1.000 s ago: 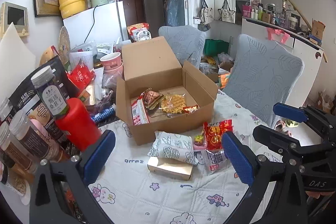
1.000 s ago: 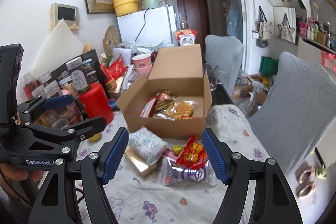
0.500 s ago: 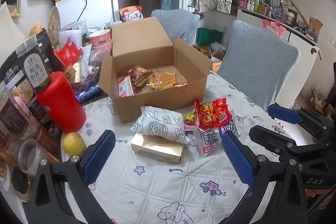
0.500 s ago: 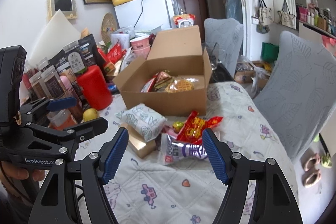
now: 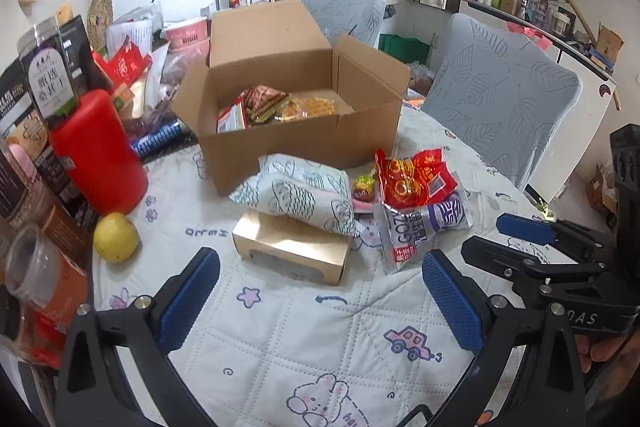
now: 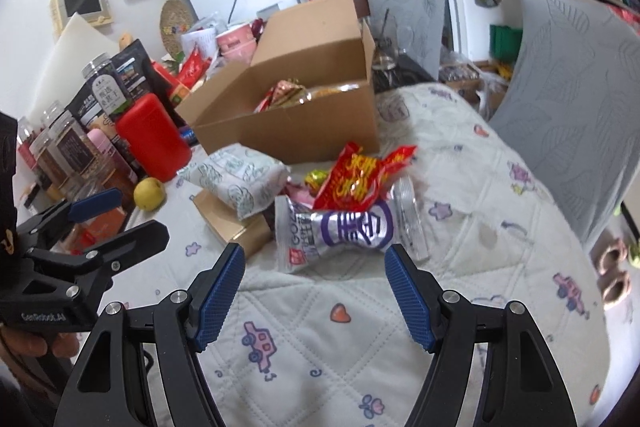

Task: Organize snacks
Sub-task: 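Grasp the white patterned bag with the left gripper while the right grasps the purple-labelled silver bag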

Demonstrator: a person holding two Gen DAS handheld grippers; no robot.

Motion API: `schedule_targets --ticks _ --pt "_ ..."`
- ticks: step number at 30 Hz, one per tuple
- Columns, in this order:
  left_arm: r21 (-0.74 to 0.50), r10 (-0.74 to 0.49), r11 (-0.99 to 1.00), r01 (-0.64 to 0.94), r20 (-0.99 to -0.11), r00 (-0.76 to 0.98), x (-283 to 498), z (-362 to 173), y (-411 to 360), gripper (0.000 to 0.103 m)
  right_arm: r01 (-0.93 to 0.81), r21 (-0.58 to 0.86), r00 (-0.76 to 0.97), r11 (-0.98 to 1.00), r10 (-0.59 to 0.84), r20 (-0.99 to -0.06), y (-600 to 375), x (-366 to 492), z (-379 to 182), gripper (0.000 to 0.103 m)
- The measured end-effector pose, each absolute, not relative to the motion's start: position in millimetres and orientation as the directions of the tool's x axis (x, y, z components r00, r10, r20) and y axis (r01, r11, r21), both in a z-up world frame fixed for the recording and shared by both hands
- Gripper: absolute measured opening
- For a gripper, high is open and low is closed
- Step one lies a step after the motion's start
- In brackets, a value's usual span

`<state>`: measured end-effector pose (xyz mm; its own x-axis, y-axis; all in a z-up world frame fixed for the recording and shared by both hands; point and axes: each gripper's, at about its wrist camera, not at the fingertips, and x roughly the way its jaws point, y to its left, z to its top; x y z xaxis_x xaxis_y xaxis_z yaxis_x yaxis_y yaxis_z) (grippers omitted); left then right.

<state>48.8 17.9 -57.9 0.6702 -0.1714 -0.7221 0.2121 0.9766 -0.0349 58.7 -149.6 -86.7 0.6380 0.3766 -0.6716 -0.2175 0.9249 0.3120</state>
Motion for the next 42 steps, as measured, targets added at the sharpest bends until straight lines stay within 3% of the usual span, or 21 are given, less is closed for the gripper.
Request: schedule_targets --ticks 15,26,30,32,42 --pt "-0.083 -0.144 0.989 0.124 -0.741 0.656 68 -77 38 0.103 -0.029 0.512 0.575 0.859 0.433 -0.694 -160 114 -125 0.073" --pt "-0.096 -0.132 0.991 0.09 -0.73 0.67 84 -75 42 0.103 0.024 0.518 0.56 0.855 0.418 -0.716 -158 142 -141 0.073" --pt "-0.094 -0.131 0.991 0.091 -0.727 0.674 90 -73 41 0.103 0.0 0.478 0.576 0.878 0.39 -0.718 -158 140 -140 0.058" --pt "-0.092 -0.132 0.991 0.094 -0.721 0.68 93 -71 39 0.103 0.0 0.469 0.576 0.883 0.383 -0.722 -161 138 -141 0.041" --pt "-0.077 -0.16 0.985 0.152 -0.726 0.669 120 -66 22 0.103 -0.039 0.445 0.6 0.894 0.377 -0.706 -180 124 -125 0.035"
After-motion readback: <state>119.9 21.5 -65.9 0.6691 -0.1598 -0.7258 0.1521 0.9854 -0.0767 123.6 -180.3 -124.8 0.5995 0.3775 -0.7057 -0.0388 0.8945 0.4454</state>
